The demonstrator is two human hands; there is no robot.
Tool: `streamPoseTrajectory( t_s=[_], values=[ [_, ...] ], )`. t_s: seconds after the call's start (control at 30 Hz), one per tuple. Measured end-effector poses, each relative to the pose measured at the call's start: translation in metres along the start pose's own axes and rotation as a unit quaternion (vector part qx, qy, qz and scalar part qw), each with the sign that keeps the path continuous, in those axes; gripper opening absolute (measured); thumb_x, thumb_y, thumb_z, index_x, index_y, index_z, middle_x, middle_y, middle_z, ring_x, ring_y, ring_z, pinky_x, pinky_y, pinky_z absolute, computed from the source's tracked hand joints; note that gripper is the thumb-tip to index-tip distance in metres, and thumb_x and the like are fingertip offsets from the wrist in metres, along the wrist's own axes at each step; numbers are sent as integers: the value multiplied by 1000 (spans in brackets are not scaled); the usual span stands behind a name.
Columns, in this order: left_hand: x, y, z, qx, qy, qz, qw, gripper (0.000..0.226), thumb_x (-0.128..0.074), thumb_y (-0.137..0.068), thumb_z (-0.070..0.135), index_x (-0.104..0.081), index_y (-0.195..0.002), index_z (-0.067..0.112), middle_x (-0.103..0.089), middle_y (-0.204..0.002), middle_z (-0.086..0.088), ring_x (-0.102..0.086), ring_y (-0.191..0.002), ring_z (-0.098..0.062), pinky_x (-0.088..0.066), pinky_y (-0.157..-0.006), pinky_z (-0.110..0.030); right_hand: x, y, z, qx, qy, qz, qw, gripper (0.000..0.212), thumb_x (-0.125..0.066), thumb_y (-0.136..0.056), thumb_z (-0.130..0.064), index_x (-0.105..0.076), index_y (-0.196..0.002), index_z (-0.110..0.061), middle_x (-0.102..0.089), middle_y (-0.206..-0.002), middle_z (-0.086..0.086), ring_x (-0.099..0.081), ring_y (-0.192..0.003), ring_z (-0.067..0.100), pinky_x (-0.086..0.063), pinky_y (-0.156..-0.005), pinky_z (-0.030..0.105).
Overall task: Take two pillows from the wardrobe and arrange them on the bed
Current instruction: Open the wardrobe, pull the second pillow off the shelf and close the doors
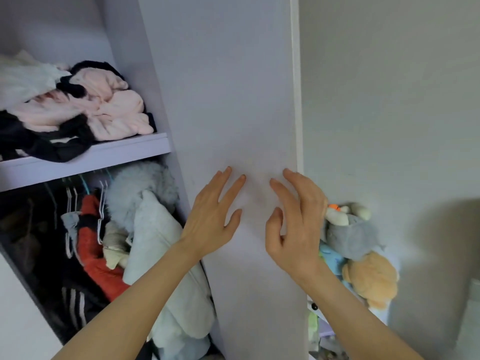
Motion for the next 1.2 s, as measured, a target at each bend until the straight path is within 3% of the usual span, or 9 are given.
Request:
streamPoseTrajectory(
  t_s=[0.07, 0.13, 0.27, 0.47, 0.57, 0.87, 0.93, 1.07, 1.2],
  values=[
    [9, -1, 1, -9, -7, 5, 1000, 59, -48, -90, 26, -22, -143, 21, -23, -153, -14, -23, -141, -31, -31, -111, -47, -5, -6, 8, -102, 2, -20, 995, 57, -43, -80, -7, -31, -135, -4, -26, -145, 4, -26, -133, 24, -17, -112, 26],
    [21, -1, 2, -18, -15, 10, 1000, 59, -48, -90, 28, -23, -143, 20, -23, -153, -13, -22, -141, -30, -30, -111, -45, -14, -5, 12, -192, -34, -57, 979, 64, -42, -84, -10, -17, -141, 1, -17, -146, 5, -18, -137, 17, -6, -111, 9],
    [49, 4, 2, -34, -22, 28, 999, 57, -45, -91, 31, -20, -142, 23, -20, -153, -10, -21, -141, -28, -27, -111, -43, -13, 3, -3, -234, -85, -53, 967, 63, -42, -85, -15, -18, -143, -3, -30, -145, 6, -29, -133, 15, -19, -103, 12],
    [98, 31, -6, -33, -35, 70, 996, 54, -41, -91, 29, -22, -141, 19, -18, -150, -5, -22, -140, -22, -28, -111, -41, -18, 17, -75, -126, -182, -62, 973, 57, -39, -83, -18, -27, -137, -4, -38, -136, 7, -37, -125, 16, -32, -104, 18],
    [126, 55, -21, -11, -61, 65, 996, 53, -37, -92, 30, -19, -141, 18, -20, -151, -9, -21, -141, -21, -23, -113, -39, -31, 24, -109, -61, -234, -93, 966, 52, -39, -84, -14, -29, -134, -6, -39, -138, 4, -34, -126, 8, -27, -108, 13],
    [232, 162, -85, 185, -190, 89, 960, 53, -31, -93, 35, -15, -141, 21, -25, -152, -12, -23, -142, -23, -20, -115, -33, -125, 45, -221, 73, -330, -195, 921, 47, -37, -82, -5, -47, -127, 5, -41, -140, 17, -37, -130, 25, -30, -112, 33],
    [243, 176, -97, 213, -228, 79, 947, 55, -37, -94, 35, -15, -142, 23, -23, -153, -12, -22, -142, -25, -22, -113, -33, -151, 46, -237, 108, -318, -216, 917, 47, -39, -80, -2, -49, -126, 4, -44, -139, 19, -37, -130, 27, -32, -109, 38],
    [248, 197, -132, 267, -321, 18, 909, 64, -44, -93, 26, -4, -142, 31, -12, -157, -7, -11, -144, -31, -26, -110, -48, -202, 52, -257, 170, -289, -268, 903, 57, -47, -75, 3, -45, -132, 0, -41, -143, 16, -32, -134, 26, -30, -110, 39],
    [239, 204, -176, 322, -384, -73, 862, 62, -38, -93, 34, -6, -146, 29, 2, -158, -3, 3, -145, -30, -17, -114, -53, -245, 56, -260, 258, -234, -312, 884, 61, -43, -74, -3, -41, -135, -5, -39, -146, 12, -33, -136, 25, -26, -115, 37]
  ],
)
Point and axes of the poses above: each hand's wrist, its own y-axis away from the middle knuckle, its own x-axis out of the back of the hand, z = x × y, the point moved 6 cm from there along -y, towards the middle knuckle
